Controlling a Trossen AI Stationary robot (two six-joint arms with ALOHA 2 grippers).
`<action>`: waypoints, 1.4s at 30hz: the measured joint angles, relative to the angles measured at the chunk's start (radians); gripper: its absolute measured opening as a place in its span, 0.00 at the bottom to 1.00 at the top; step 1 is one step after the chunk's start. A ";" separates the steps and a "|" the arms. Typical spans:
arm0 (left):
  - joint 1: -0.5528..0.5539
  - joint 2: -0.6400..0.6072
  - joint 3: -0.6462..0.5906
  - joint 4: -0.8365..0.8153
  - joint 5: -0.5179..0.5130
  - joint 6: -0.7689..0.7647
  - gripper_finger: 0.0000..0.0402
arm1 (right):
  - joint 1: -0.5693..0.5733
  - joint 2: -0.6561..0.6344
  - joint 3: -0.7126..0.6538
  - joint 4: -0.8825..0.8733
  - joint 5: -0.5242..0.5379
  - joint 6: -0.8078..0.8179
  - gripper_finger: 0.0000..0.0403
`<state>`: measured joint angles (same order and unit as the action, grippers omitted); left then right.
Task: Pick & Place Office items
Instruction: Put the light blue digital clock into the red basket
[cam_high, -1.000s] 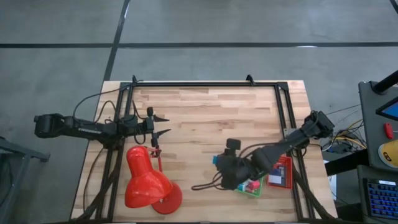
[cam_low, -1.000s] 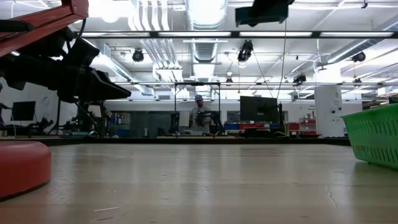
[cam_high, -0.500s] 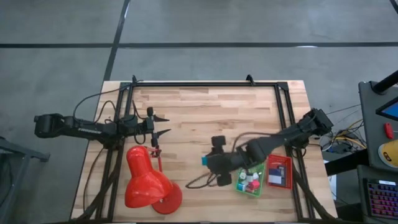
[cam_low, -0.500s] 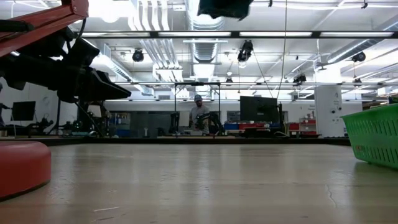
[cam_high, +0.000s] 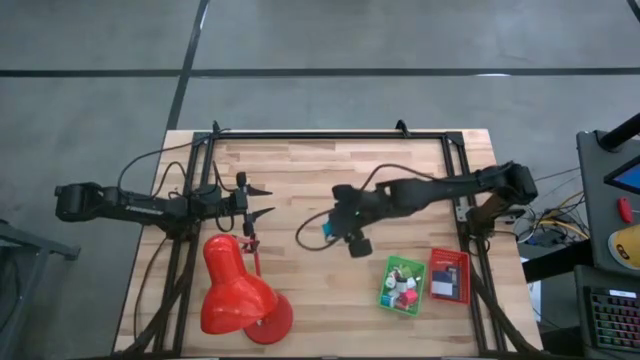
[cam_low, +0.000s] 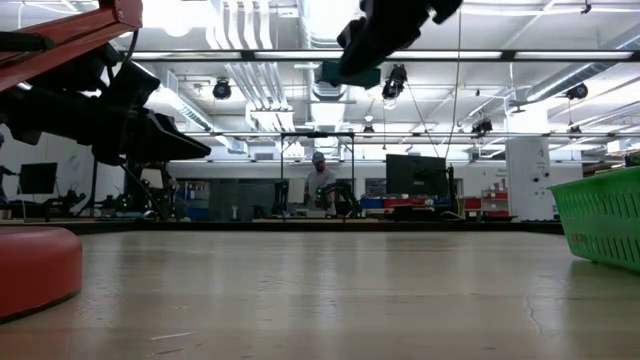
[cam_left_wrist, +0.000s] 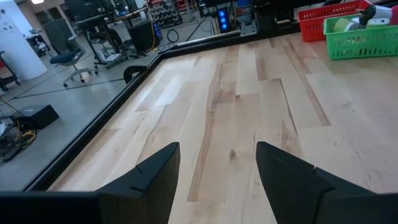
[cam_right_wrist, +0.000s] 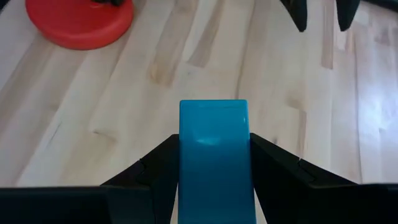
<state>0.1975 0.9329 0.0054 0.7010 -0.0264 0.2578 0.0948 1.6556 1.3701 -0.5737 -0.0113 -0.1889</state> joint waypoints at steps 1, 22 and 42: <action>0.000 0.000 0.000 0.000 0.000 0.000 0.54 | -0.013 -0.019 -0.030 0.025 -0.016 -0.015 0.42; 0.000 0.000 0.000 0.000 0.000 0.000 0.54 | -0.057 -0.671 -0.717 0.254 0.015 0.421 0.42; 0.000 0.000 0.000 0.000 0.000 0.000 0.54 | 0.381 -0.783 -0.762 0.056 0.221 1.031 0.42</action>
<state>0.1974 0.9325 0.0052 0.7013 -0.0265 0.2577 0.4757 0.8728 0.6077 -0.5181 0.2098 0.8424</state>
